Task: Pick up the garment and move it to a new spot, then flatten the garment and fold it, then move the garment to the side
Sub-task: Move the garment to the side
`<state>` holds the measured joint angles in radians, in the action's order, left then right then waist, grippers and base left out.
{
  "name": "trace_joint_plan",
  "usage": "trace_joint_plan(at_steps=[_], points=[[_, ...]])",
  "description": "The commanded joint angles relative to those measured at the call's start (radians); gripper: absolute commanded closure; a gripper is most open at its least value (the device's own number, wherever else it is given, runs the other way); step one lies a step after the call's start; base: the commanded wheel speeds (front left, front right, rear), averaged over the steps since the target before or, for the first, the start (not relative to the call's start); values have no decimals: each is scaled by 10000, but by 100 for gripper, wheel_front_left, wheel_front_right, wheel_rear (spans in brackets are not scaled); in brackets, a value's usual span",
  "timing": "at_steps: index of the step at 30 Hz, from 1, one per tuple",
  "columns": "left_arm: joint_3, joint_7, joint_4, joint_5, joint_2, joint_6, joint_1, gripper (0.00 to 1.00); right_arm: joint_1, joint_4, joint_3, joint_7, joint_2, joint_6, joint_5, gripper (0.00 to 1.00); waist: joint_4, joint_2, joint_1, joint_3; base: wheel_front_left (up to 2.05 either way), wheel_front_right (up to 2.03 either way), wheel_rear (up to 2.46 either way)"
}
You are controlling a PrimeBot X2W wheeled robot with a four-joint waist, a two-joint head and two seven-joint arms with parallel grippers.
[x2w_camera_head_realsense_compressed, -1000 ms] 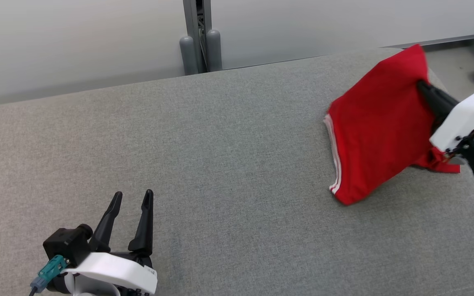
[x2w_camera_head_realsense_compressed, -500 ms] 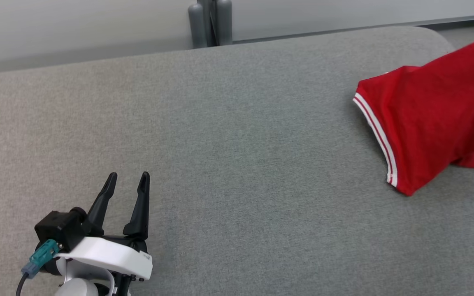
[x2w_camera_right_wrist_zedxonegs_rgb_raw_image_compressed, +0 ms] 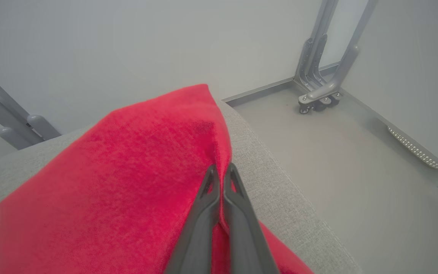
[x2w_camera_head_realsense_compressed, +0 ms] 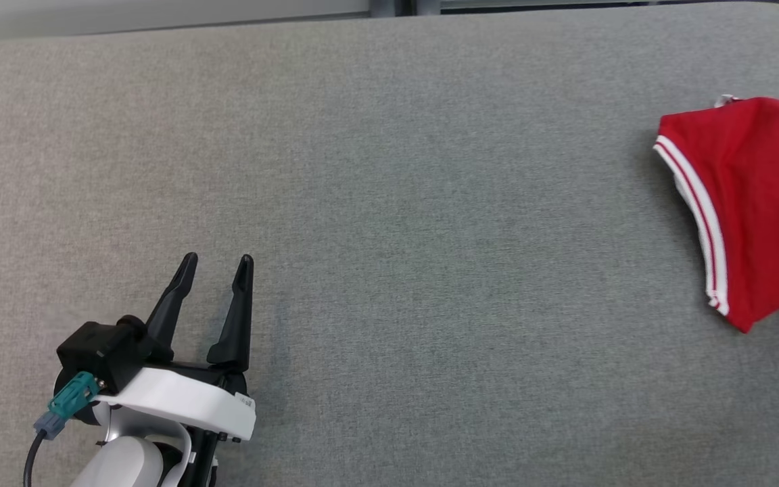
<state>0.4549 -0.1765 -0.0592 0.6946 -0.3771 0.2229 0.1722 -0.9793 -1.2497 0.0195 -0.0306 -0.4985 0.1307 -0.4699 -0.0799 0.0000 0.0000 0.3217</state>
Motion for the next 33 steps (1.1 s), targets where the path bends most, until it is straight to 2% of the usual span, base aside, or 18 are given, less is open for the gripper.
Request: trace_joint_plan(at_steps=[1, 3, 4, 5, 6, 7, 8, 15, 21, 25, 29, 33], points=[[26, 20, -63, -80, -41, 40, 199, 0, -160, -209, -98, -185, -257, -1, 455, 91, 206, 0, 0, 231, 0, 0, 0], [41, 48, -103, -97, -50, 64, 262, 0, -191, -313, -261, -217, -373, -1, 787, 81, 280, 0, 0, 331, 0, 0, 0], [44, 42, -113, -113, -60, 58, 275, 0, -189, -343, -353, -174, -416, -1, 939, 70, 306, 0, 0, 378, 0, 0, 0], [49, 45, -127, -130, -68, 72, 284, 0, -154, -361, -440, -82, -469, -1, 1075, 56, 333, 0, 0, 422, 0, 0, 0], [55, 52, -138, -136, -74, 85, 298, 0, -120, -370, -551, -69, -501, -1, 1223, 21, 352, 0, 0, 456, 0, 0, 0], [55, 52, -138, -136, -74, 85, 298, 0, -120, -370, -551, -69, -501, -1, 1223, 21, 352, 0, 0, 456, 0, 0, 0], [57, 50, -142, -146, -81, 95, 305, 0, -88, -377, -672, -73, -504, -1, 1391, 0, 362, 0, 0, 472, 0, 0, 0], [106, -18, -91, -74, -16, 52, 226, 0, 110, -382, -1462, -36, -445, -1, 2351, 0, 267, 0, 0, 321, 0, 0, 0], [215, -159, 12, 59, 107, -183, 155, 0, -180, -349, -1371, -340, 169, -1, 2927, 0, -20, 0, 0, -142, 0, 0, 0], [272, -283, 70, 122, 169, -370, 66, 0, -123, -22, -1116, -734, 702, -1, 2698, 0, -179, 0, 0, -523, 0, 0, 0], [239, -359, 245, 91, 169, -252, -19, 0, 250, 613, -570, -1109, 1108, -1, 2188, 0, -292, 0, 0, -926, 0, 0, 0], [30, -545, 388, 76, 238, -125, -190, 0, 862, 1537, 91, -1430, 1246, 1, 1453, 0, -329, 0, 0, -1349, 0, 0, 0]])
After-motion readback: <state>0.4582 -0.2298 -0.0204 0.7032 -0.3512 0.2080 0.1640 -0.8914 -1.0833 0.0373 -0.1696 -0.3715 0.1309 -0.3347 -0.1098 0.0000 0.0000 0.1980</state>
